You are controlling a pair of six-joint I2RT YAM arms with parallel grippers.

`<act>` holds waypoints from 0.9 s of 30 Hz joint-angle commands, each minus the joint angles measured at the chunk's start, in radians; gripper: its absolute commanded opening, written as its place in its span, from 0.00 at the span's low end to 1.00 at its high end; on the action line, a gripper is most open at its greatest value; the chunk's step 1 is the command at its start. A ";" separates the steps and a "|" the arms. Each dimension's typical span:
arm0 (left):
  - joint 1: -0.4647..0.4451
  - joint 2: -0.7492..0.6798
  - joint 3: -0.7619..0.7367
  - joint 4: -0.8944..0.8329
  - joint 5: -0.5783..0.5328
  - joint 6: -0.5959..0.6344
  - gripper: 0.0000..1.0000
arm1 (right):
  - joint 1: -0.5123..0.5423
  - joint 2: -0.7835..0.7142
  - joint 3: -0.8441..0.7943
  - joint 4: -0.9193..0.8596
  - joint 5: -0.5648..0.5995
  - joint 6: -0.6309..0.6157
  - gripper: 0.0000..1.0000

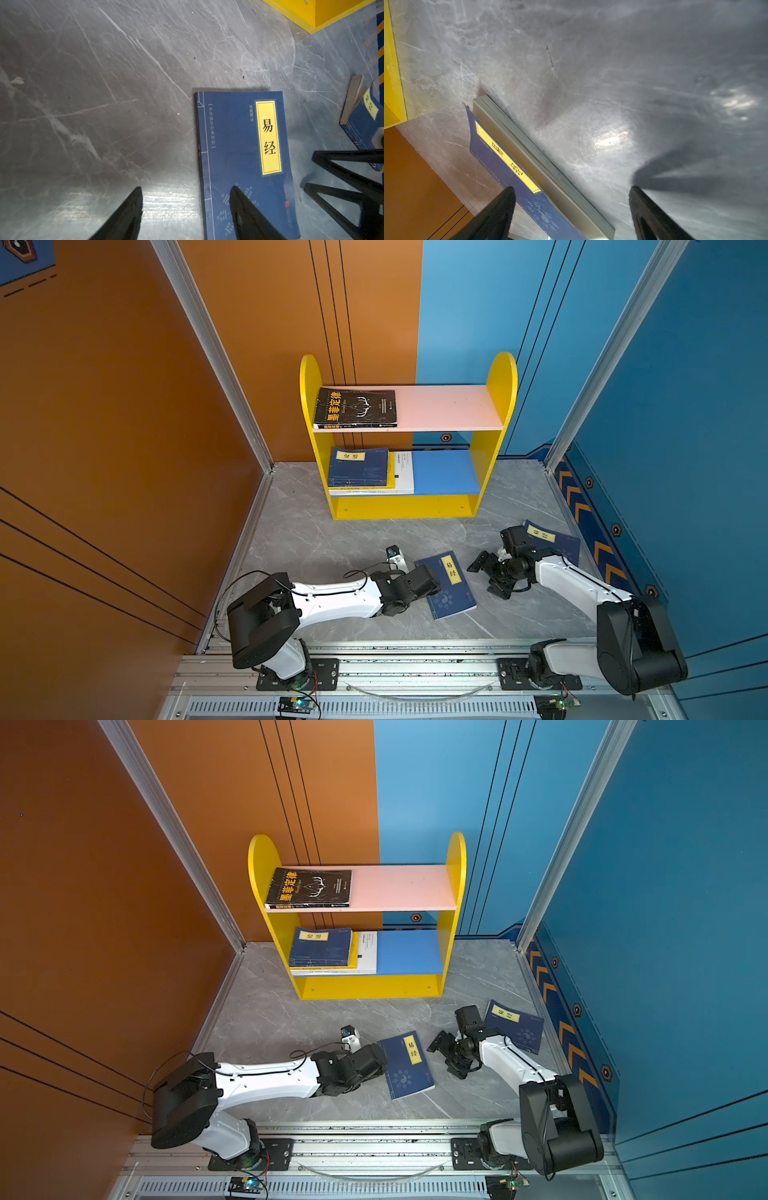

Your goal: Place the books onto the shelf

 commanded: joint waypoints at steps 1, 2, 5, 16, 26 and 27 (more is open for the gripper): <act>-0.001 -0.017 0.026 -0.033 -0.018 0.035 0.70 | -0.006 0.010 -0.007 -0.002 0.023 -0.001 0.88; -0.002 -0.020 0.028 -0.029 -0.020 0.046 0.71 | -0.005 0.010 -0.008 -0.002 0.025 -0.001 0.88; -0.001 -0.020 0.041 -0.025 -0.024 0.074 0.75 | -0.005 0.012 -0.011 -0.002 0.028 0.000 0.88; 0.016 0.016 0.069 -0.061 0.010 0.089 0.77 | -0.006 0.021 -0.004 0.004 0.015 0.003 0.87; 0.021 0.097 0.093 -0.010 0.078 0.028 0.77 | 0.013 0.072 0.032 0.033 0.011 -0.073 0.83; 0.021 0.109 0.096 0.000 0.088 0.014 0.78 | 0.020 0.079 0.039 0.039 0.008 -0.087 0.82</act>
